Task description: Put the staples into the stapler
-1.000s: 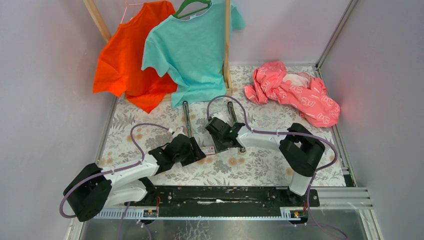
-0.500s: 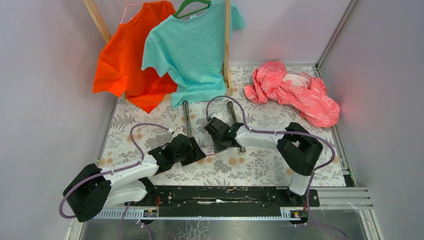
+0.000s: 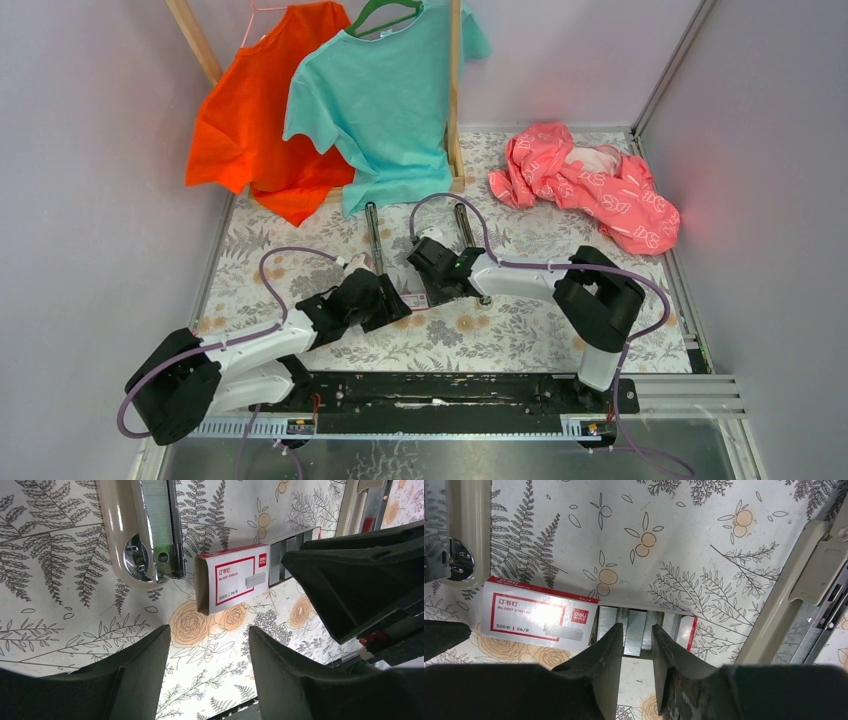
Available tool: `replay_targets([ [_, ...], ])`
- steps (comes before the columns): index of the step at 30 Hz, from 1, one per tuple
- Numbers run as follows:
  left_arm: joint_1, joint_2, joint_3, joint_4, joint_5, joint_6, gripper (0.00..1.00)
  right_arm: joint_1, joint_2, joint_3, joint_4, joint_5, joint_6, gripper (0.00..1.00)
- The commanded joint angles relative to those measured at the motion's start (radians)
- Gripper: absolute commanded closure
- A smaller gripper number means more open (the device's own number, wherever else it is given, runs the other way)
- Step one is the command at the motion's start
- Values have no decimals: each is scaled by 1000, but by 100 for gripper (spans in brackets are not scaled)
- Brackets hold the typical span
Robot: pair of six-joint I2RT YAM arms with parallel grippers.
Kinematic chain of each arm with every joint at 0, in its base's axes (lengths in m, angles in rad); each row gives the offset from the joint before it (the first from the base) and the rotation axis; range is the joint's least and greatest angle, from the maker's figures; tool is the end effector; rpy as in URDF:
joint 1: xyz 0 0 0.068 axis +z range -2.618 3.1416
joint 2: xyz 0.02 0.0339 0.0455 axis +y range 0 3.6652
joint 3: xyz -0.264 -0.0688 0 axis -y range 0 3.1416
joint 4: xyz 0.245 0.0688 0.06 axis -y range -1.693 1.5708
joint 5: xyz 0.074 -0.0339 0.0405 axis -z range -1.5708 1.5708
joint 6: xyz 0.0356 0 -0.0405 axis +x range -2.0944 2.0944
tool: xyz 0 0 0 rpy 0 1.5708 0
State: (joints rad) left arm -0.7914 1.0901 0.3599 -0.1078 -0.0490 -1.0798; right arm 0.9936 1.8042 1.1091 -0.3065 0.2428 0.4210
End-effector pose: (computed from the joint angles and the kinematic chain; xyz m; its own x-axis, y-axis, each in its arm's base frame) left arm 0.1374 -0.1366 0.1474 -0.8526 -0.3903 -0.3475 -0.1366 0.8083 -0.5728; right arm 0.2070 0.3022 0.1681 -0.7230 -0.3834 -0.5747 -0.4900 0.8710 0.0354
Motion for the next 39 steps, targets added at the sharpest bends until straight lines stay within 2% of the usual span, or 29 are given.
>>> replay_targets([
  [1,-1,-22,-15,-8,-25,-5,34,15,-28,44,-2,27,15,65],
  [20,1,-22,-13,-11,-28,-3,34,16,-19,38,30,35,13,65],
  [29,1,-14,-7,-8,-25,0,34,16,4,39,28,36,11,70],
  [39,1,-11,-6,-7,-25,1,34,16,29,44,32,35,13,69],
])
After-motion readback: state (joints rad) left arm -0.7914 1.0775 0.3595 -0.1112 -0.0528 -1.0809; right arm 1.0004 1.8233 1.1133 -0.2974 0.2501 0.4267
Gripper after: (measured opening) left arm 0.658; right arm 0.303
